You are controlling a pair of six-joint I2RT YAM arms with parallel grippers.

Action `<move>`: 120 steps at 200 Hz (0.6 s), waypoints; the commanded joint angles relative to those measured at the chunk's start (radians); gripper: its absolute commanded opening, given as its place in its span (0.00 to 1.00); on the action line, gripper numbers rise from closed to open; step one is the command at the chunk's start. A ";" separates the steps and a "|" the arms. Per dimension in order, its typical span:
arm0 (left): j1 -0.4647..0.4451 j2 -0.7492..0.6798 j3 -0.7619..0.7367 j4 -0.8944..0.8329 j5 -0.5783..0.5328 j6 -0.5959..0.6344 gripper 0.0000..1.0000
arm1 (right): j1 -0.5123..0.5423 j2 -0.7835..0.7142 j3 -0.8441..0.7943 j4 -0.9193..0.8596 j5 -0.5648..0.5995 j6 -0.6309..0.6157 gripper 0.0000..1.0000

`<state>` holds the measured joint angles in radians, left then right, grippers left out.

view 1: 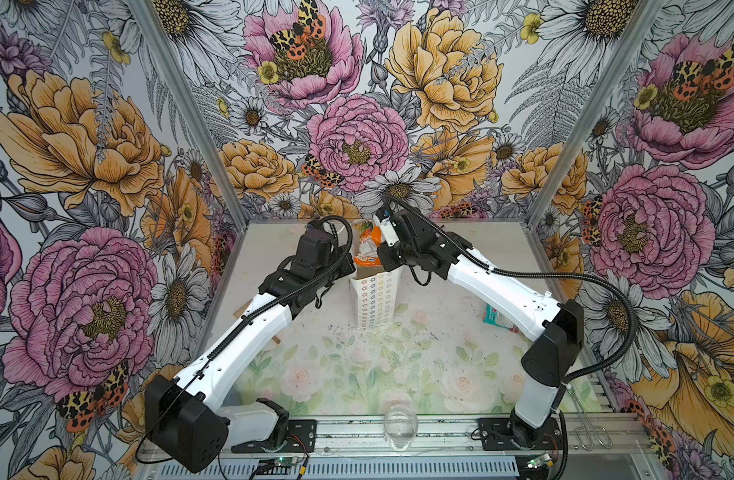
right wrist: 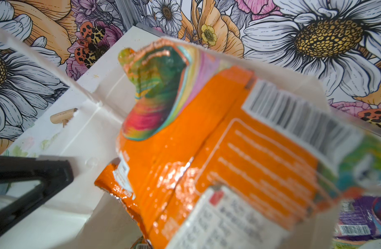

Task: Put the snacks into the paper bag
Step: 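Push the orange packet deeper into the bag with the right gripper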

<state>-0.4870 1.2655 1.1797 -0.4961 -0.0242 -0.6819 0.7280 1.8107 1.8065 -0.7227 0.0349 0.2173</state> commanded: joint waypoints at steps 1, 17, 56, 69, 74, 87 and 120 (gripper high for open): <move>-0.003 -0.003 0.015 0.046 0.018 0.002 0.00 | 0.008 -0.017 0.054 0.025 0.031 0.010 0.11; -0.002 -0.006 0.012 0.045 0.016 0.002 0.00 | 0.008 -0.017 0.054 0.025 0.034 0.013 0.11; -0.002 -0.008 0.012 0.046 0.016 0.001 0.00 | 0.008 -0.021 0.053 0.025 0.037 0.011 0.12; -0.002 -0.008 0.012 0.047 0.016 0.001 0.00 | 0.007 -0.021 0.052 0.024 0.039 0.012 0.15; -0.003 -0.008 0.011 0.046 0.016 0.001 0.00 | 0.008 -0.022 0.052 0.025 0.039 0.012 0.15; -0.003 -0.006 0.011 0.047 0.017 0.001 0.00 | 0.010 -0.021 0.053 0.025 0.040 0.013 0.18; -0.001 -0.005 0.012 0.046 0.016 0.001 0.00 | 0.010 -0.021 0.056 0.025 0.043 0.014 0.24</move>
<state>-0.4870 1.2655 1.1801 -0.4961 -0.0242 -0.6819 0.7284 1.8107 1.8172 -0.7246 0.0578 0.2207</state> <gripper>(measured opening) 0.050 0.225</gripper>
